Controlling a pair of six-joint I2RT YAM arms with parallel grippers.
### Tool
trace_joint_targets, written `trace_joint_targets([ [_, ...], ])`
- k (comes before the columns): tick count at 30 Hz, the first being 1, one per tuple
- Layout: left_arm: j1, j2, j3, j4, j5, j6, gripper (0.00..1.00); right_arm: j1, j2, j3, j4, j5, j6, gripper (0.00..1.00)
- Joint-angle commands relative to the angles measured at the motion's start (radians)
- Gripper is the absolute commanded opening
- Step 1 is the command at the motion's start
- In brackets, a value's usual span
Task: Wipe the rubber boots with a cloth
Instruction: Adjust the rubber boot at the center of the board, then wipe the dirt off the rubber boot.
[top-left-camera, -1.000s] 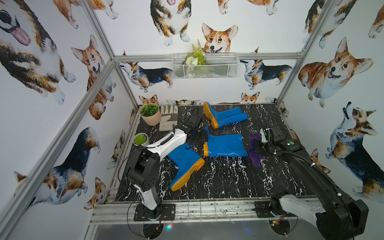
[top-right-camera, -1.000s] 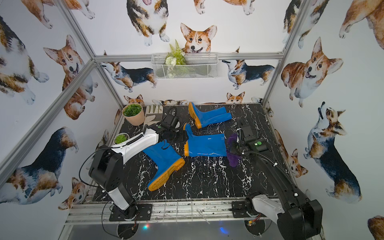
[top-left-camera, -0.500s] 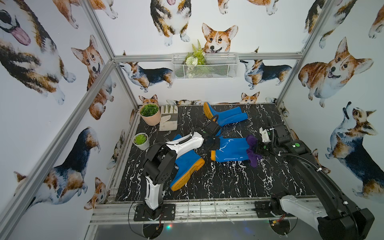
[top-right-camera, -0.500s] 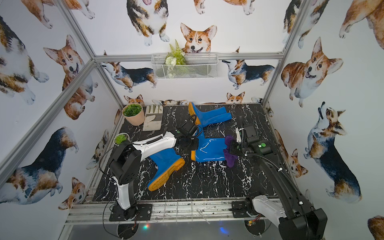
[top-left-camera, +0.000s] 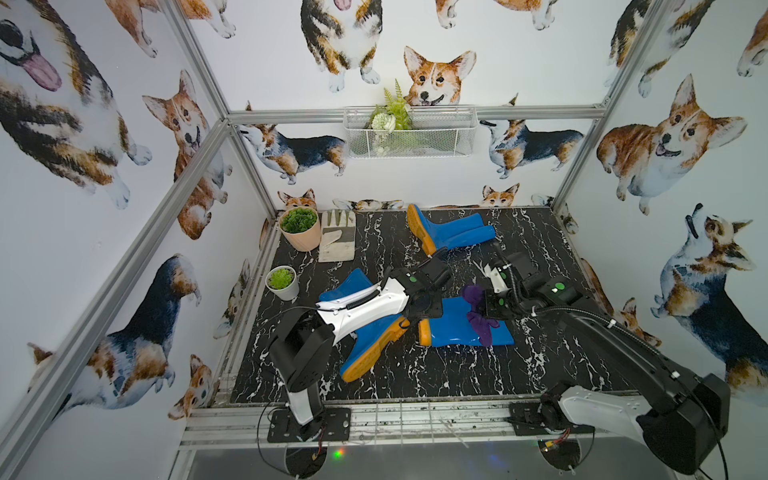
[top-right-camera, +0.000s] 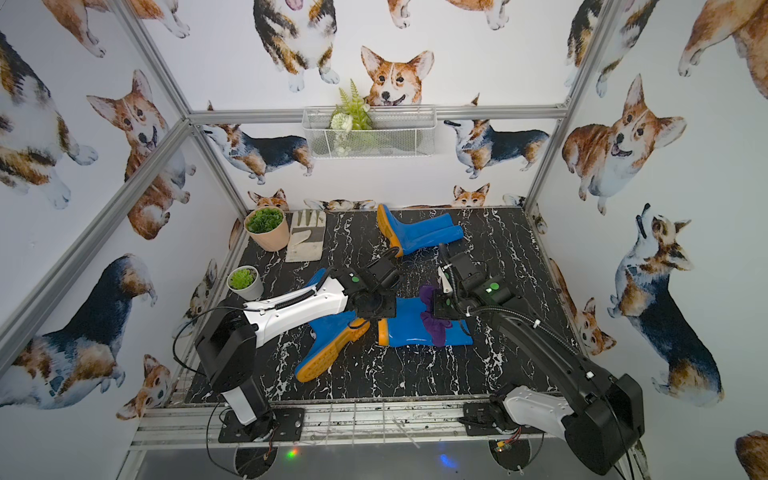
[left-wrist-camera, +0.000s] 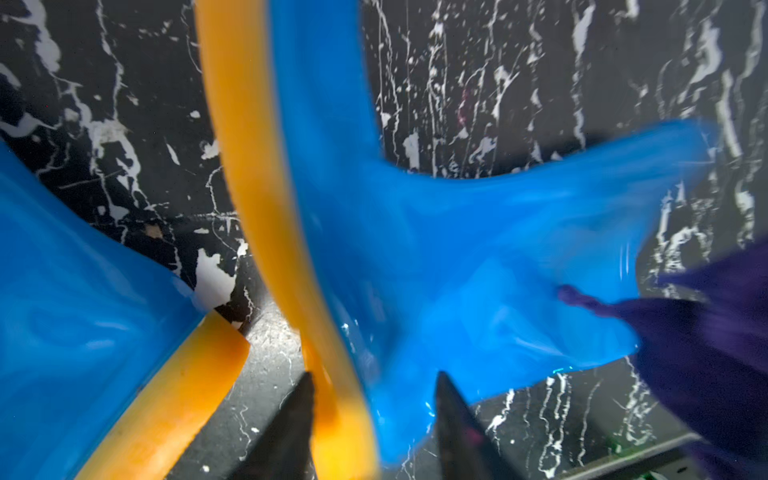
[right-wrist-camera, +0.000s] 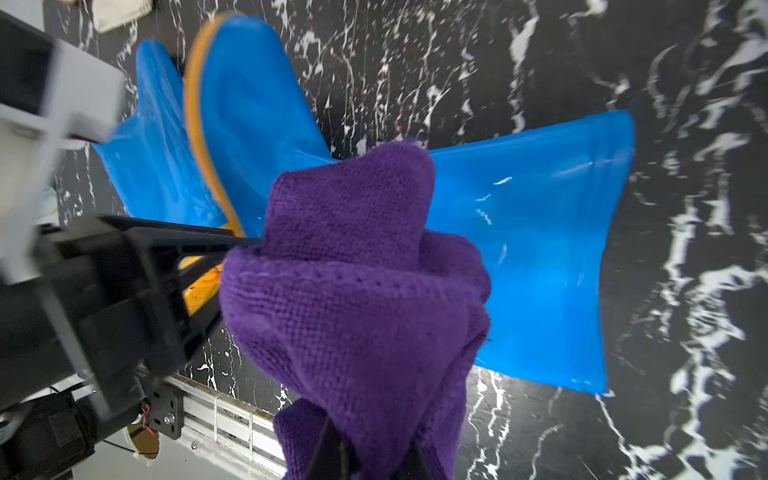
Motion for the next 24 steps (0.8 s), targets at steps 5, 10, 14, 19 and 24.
trace_joint_targets([
  [5,0.052,-0.157,-0.177,0.114,0.033,0.048,0.61,0.078,0.130,0.030,0.161,-0.034,0.053,0.00],
  [10,0.070,-0.247,-0.360,0.310,0.126,0.081,0.60,0.125,0.289,0.094,0.237,-0.064,0.044,0.00],
  [14,0.072,-0.252,-0.376,0.368,0.147,0.110,0.60,0.122,0.401,0.139,0.248,-0.042,0.022,0.00],
  [19,0.070,-0.194,-0.359,0.410,0.177,0.142,0.60,0.064,0.469,0.080,0.364,-0.137,0.052,0.00],
  [24,0.070,-0.149,-0.365,0.418,0.179,0.152,0.59,0.042,0.523,0.062,0.384,-0.121,0.034,0.59],
])
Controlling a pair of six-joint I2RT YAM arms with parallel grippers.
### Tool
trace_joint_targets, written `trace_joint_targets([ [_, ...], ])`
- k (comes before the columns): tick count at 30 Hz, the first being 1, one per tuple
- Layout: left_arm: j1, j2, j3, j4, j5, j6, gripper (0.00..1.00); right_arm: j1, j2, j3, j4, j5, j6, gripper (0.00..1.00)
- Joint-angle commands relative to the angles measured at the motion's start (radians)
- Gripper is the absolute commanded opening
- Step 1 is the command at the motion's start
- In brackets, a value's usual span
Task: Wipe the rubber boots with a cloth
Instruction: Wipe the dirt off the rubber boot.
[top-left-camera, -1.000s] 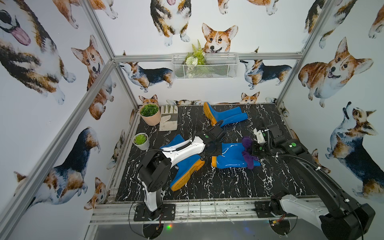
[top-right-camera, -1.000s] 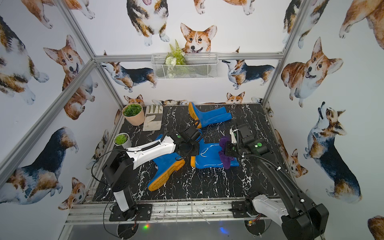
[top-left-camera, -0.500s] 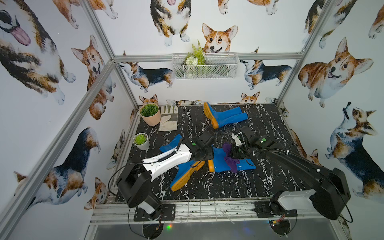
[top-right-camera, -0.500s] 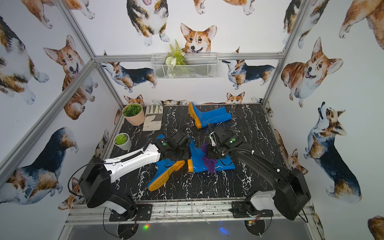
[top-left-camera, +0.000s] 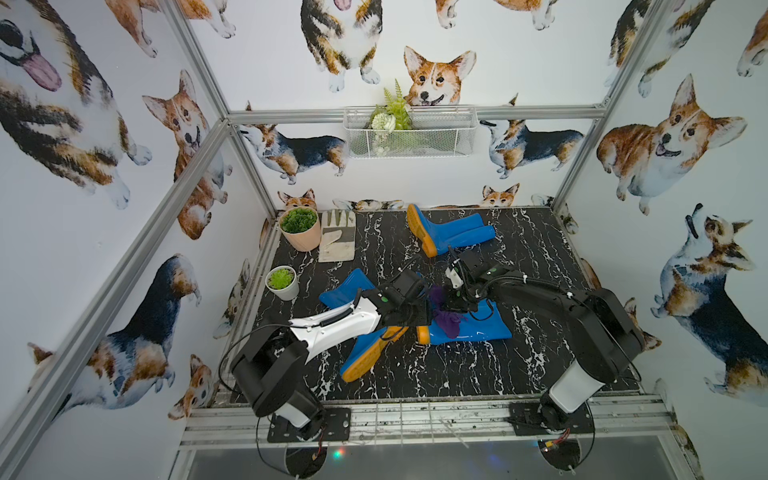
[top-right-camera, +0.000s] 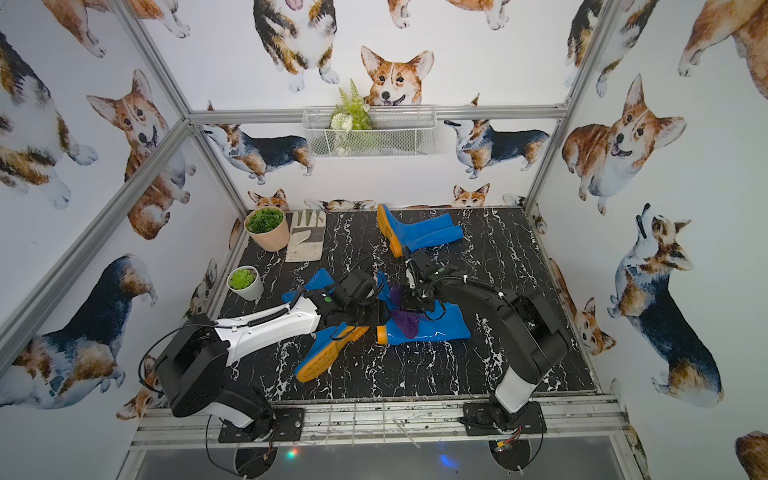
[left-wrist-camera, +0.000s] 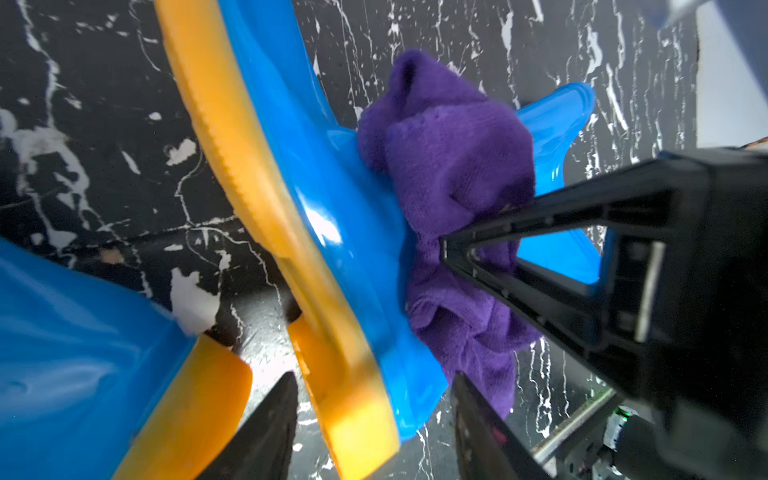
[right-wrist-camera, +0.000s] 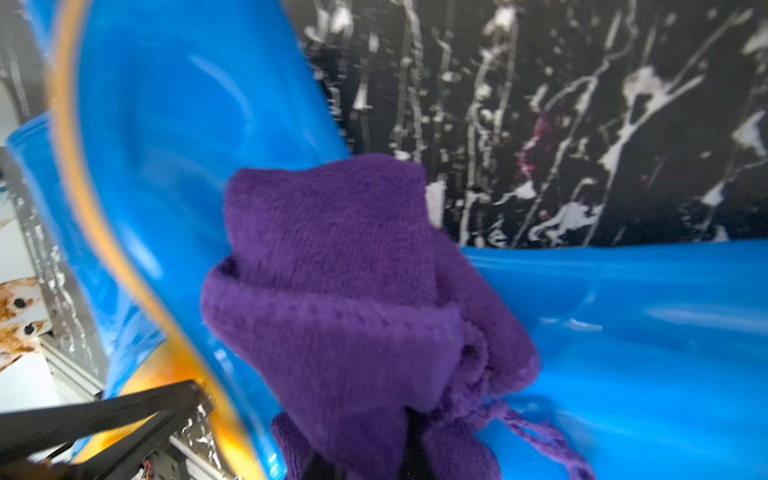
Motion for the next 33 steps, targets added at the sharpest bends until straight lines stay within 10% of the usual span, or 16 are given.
trace_joint_targets([
  [1,0.000,0.016,-0.002,0.037,0.015,0.024,0.59,-0.001,0.026,-0.006,0.051,-0.003,-0.004,0.62],
  [5,0.000,0.032,0.003,0.031,0.003,0.039,0.57,0.007,0.038,-0.018,0.068,-0.005,-0.022,0.56],
  [11,-0.002,0.079,0.017,0.030,0.009,0.038,0.56,-0.031,0.016,-0.074,0.066,0.028,0.003,0.02],
  [27,-0.008,0.134,0.051,-0.029,-0.006,0.122,0.32,0.054,0.074,0.074,-0.015,0.015,-0.118,0.00],
  [33,-0.008,0.148,0.075,-0.075,-0.012,0.148,0.13,-0.120,0.073,0.020,-0.066,0.023,-0.088,0.00],
])
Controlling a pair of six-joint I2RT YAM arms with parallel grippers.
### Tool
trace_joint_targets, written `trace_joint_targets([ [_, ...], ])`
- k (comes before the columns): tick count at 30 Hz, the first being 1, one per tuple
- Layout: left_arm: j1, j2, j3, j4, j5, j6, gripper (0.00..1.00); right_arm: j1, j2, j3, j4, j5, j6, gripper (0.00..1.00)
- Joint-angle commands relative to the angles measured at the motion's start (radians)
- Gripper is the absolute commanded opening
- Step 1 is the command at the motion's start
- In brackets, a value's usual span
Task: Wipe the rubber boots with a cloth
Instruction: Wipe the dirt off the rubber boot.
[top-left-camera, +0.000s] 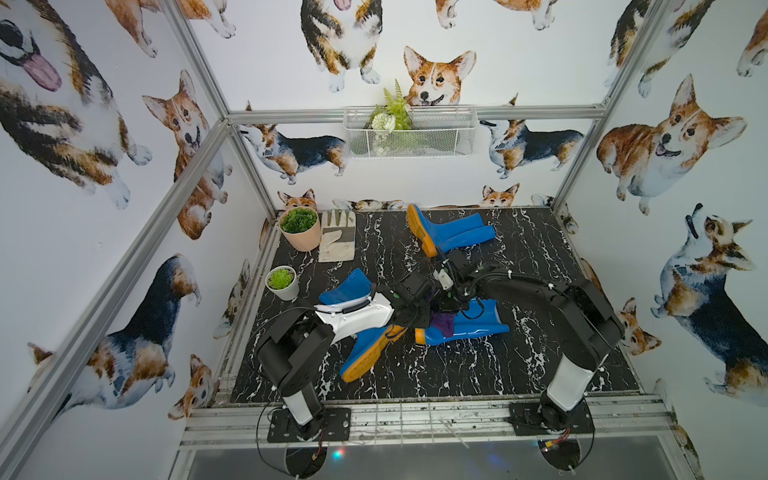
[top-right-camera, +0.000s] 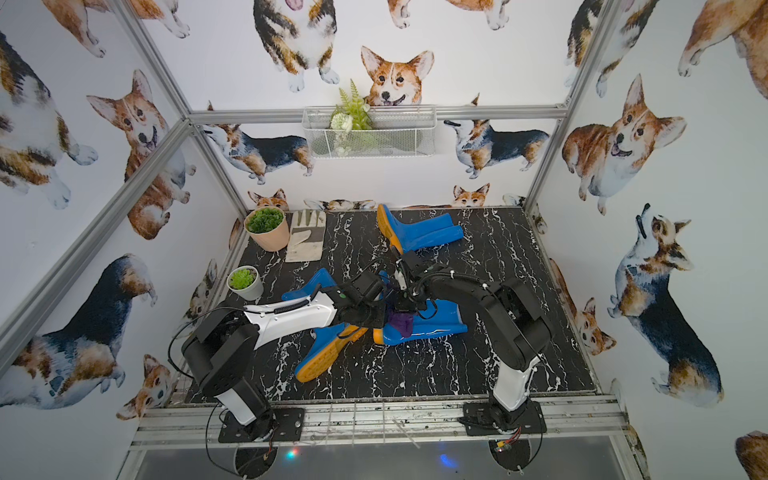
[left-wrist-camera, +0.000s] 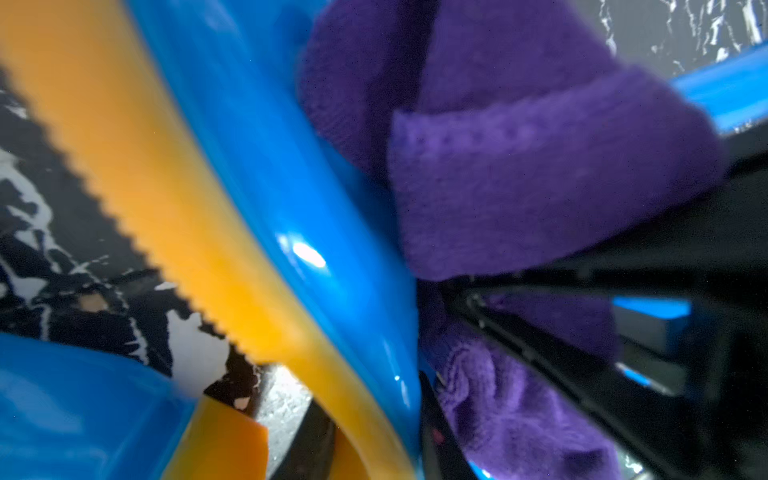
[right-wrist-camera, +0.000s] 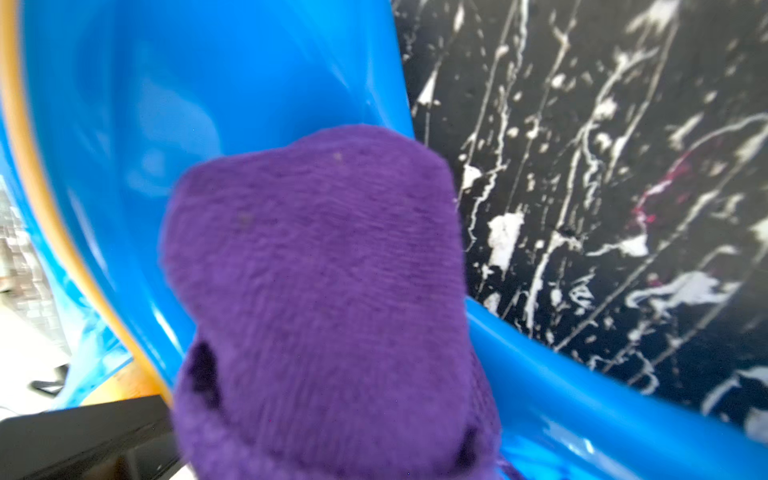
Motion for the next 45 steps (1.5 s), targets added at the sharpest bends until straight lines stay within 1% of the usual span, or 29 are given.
trace_joint_targets([
  [1,-0.003,0.009,0.009,-0.034,0.019,0.039,0.11,-0.155,-0.028,-0.053,-0.073,0.066,0.017,0.00],
  [4,-0.001,0.010,0.011,-0.038,0.003,0.040,0.08,-0.312,-0.038,-0.061,-0.136,0.117,-0.022,0.00],
  [5,-0.001,0.009,0.017,-0.045,-0.002,0.039,0.07,-0.348,-0.043,-0.059,-0.151,0.124,-0.031,0.00],
  [7,-0.001,0.014,0.037,-0.081,-0.012,0.032,0.06,-0.391,-0.070,-0.047,-0.180,0.140,-0.038,0.00],
  [8,-0.001,0.018,0.050,-0.101,-0.014,0.027,0.05,-0.382,-0.095,-0.038,-0.192,0.147,-0.039,0.00],
  [10,-0.001,0.011,0.050,-0.110,-0.010,0.012,0.03,-0.328,-0.146,-0.027,-0.195,0.154,-0.024,0.00],
  [12,-0.001,-0.005,0.029,-0.093,-0.014,-0.021,0.01,-0.207,-0.188,0.001,-0.190,0.195,-0.006,0.00],
  [14,-0.001,-0.020,-0.002,-0.053,-0.011,-0.053,0.00,-0.111,-0.196,0.023,-0.164,0.199,0.022,0.00],
  [15,-0.002,-0.028,-0.015,-0.032,-0.014,-0.075,0.00,-0.041,-0.179,0.038,-0.119,0.185,0.051,0.00],
  [16,-0.002,-0.033,-0.021,-0.021,-0.018,-0.094,0.00,-0.009,-0.158,0.049,-0.095,0.165,0.066,0.00],
  [19,-0.001,-0.041,-0.025,0.009,-0.014,-0.128,0.00,0.034,-0.055,0.102,-0.069,0.097,0.098,0.00],
  [22,-0.001,-0.041,-0.014,0.013,-0.021,-0.141,0.00,0.028,0.017,0.126,-0.065,0.087,0.094,0.00],
  [25,-0.003,-0.034,0.010,-0.020,-0.037,-0.161,0.00,-0.021,0.047,0.113,-0.092,0.091,0.077,0.00],
  [27,-0.006,-0.037,-0.001,-0.005,-0.040,-0.177,0.00,-0.081,0.040,0.069,-0.097,0.087,0.077,0.00],
  [30,-0.009,-0.041,-0.042,0.055,-0.044,-0.215,0.00,-0.254,-0.012,-0.037,-0.118,0.092,0.075,0.00],
  [31,-0.009,-0.074,-0.052,0.070,-0.042,-0.219,0.00,-0.297,-0.030,-0.057,-0.120,0.092,0.072,0.00],
  [32,-0.009,-0.078,-0.056,0.076,-0.042,-0.218,0.00,-0.345,-0.060,-0.079,-0.126,0.096,0.070,0.00],
  [33,-0.008,-0.079,-0.056,0.079,-0.046,-0.215,0.00,-0.383,-0.093,-0.093,-0.135,0.105,0.063,0.00],
  [35,-0.008,-0.068,-0.036,0.064,-0.043,-0.211,0.00,-0.399,-0.148,-0.090,-0.156,0.140,0.044,0.00],
  [36,-0.009,-0.058,-0.022,0.054,-0.030,-0.206,0.00,-0.388,-0.171,-0.084,-0.160,0.143,0.049,0.00],
  [38,-0.008,-0.037,0.002,0.047,-0.006,-0.195,0.00,-0.326,-0.196,-0.060,-0.157,0.147,0.066,0.00],
  [40,-0.008,-0.018,0.017,0.046,0.005,-0.202,0.00,-0.210,-0.193,-0.012,-0.167,0.180,0.078,0.00],
  [43,-0.007,-0.009,0.011,0.069,0.011,-0.215,0.00,-0.048,-0.132,0.053,-0.132,0.164,0.104,0.00],
  [45,-0.007,-0.013,0.000,0.076,0.007,-0.219,0.00,0.003,-0.069,0.076,-0.098,0.122,0.120,0.00],
])
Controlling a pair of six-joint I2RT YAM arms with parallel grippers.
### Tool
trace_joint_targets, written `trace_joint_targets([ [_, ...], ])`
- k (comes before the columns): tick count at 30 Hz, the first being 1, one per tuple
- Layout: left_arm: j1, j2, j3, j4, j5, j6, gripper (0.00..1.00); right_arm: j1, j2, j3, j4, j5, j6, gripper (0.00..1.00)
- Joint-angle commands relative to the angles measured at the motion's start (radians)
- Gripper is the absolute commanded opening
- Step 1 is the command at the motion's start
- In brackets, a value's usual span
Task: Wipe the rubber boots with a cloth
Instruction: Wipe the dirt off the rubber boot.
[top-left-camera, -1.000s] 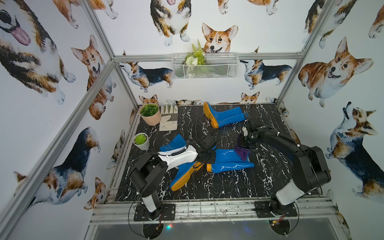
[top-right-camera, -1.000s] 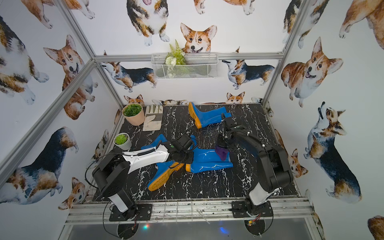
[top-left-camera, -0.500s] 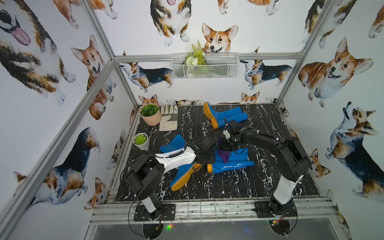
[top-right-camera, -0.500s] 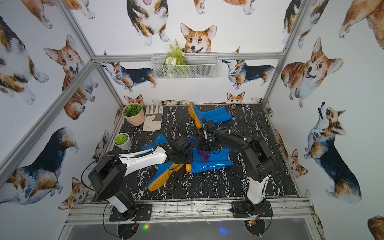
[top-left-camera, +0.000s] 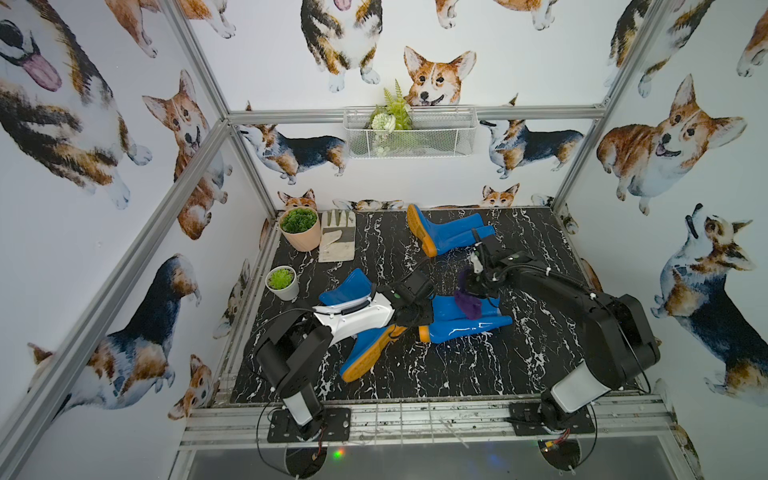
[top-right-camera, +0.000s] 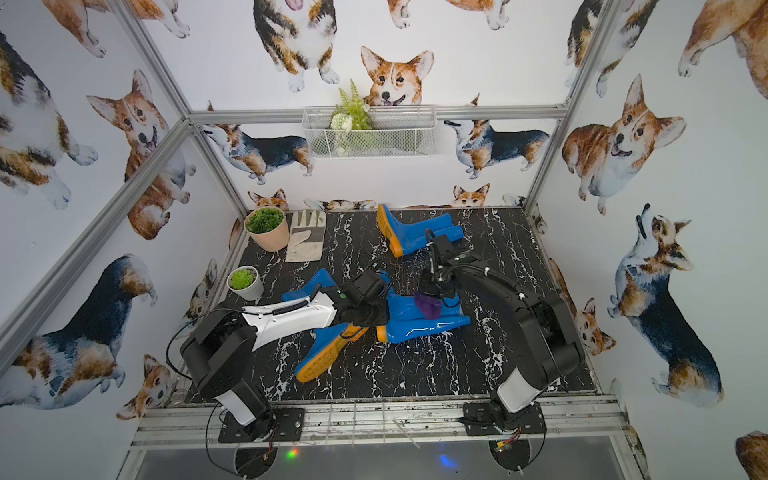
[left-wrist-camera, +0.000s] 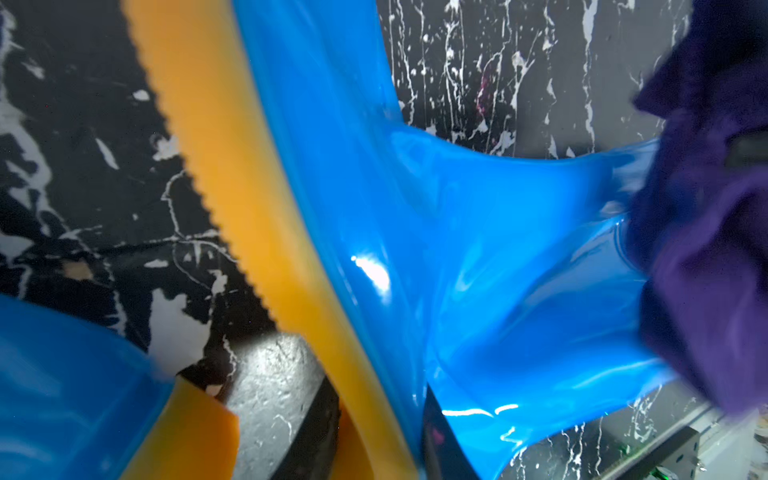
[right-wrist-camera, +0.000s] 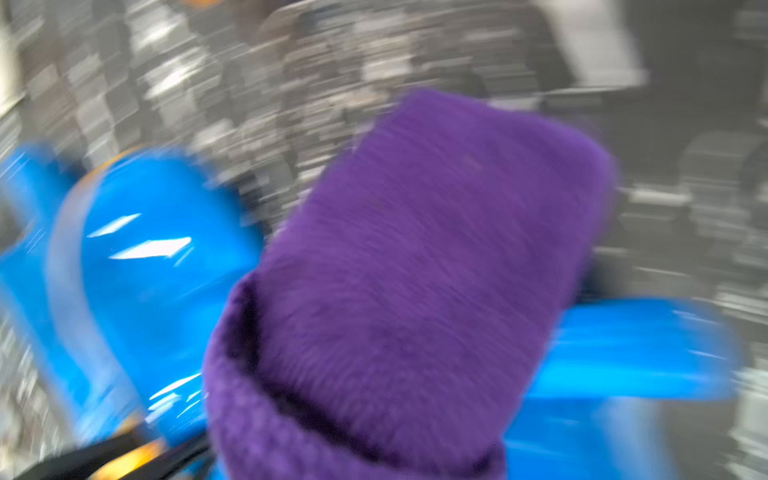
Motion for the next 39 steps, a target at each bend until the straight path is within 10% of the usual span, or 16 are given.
trace_joint_targets([
  [1,0.002,-0.005,-0.013,0.055,0.015,-0.026,0.00,0.066,0.099,0.036,0.035,-0.030,0.050,0.00],
  [7,0.070,0.109,0.092,-0.048,0.205,0.041,0.00,-0.057,0.202,-0.004,0.069,-0.122,0.054,0.00],
  [16,0.071,0.095,0.080,-0.071,0.127,0.071,0.00,-0.320,-0.064,-0.136,-0.050,-0.032,-0.021,0.00],
  [22,0.071,0.027,0.074,-0.087,0.074,0.101,0.00,-0.061,-0.215,-0.112,-0.070,0.116,-0.008,0.00],
  [31,0.073,-0.017,0.059,-0.063,0.080,0.066,0.00,0.184,0.072,-0.048,0.062,0.005,0.052,0.00],
  [39,0.080,-0.030,0.055,-0.050,0.068,0.044,0.00,-0.187,-0.107,-0.303,0.044,-0.071,0.048,0.00],
])
